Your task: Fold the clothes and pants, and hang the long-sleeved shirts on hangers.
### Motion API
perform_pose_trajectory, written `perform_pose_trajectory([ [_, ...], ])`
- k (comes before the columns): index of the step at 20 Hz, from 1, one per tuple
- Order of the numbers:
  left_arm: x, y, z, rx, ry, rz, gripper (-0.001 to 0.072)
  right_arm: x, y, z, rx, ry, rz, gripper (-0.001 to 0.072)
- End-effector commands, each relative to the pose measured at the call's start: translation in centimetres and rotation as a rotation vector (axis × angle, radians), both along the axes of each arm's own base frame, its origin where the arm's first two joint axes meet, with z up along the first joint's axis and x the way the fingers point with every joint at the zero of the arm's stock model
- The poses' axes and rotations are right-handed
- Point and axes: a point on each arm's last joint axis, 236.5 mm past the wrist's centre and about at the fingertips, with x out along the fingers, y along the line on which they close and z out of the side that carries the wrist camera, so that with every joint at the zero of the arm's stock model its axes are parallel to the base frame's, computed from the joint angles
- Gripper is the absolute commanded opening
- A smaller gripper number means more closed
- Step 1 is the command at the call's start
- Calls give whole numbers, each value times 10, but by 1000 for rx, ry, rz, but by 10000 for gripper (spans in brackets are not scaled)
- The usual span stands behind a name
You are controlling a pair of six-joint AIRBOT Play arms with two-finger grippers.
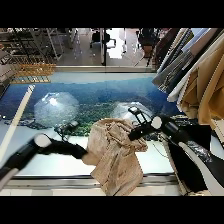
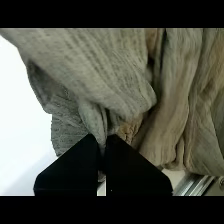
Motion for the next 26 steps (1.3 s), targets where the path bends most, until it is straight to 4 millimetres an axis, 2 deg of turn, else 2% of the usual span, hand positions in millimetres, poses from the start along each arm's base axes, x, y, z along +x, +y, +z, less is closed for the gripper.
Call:
perform_pose_trajectory([
  [1,37,77,81,59,-55,138,11,41,9,73,68,-161,-64,12],
  [3,74,158,156,134,-215,326,10,73,3,152,127,-350,-117,12],
  [4,87,193,195,147,-303,423,10,83,-4,192,155,-441,-142,11],
  [5,95,224,237,142,-398,513,10,88,-10,224,176,-505,-160,12],
  [6,98,242,271,119,-471,572,10,88,-14,247,197,-543,-166,13],
  [7,99,251,299,77,-534,609,10,83,-12,255,210,-535,-158,14],
  [8,98,254,317,37,-569,625,11,74,-8,249,213,-485,-138,19],
  [9,97,254,322,14,-580,627,11,61,-1,232,215,-401,-108,151],
  [11,92,251,307,29,-517,594,12,37,19,191,221,-229,-48,532],
  [12,90,249,296,38,-475,571,12,29,29,166,211,-156,-24,578],
  [14,89,250,277,40,-402,547,11,13,50,114,188,-25,4,579],
  [17,93,257,256,38,-328,538,11,-23,90,34,182,222,-24,578],
  [19,96,261,248,39,-305,541,11,-28,115,-4,215,319,-127,578],
  [22,98,262,243,37,-292,541,11,-10,146,-33,323,379,-289,561],
  [24,98,262,244,37,-293,540,11,-5,147,-53,324,423,-371,525],
  [26,98,262,244,37,-292,540,11,-10,149,-65,312,455,-384,497],
])
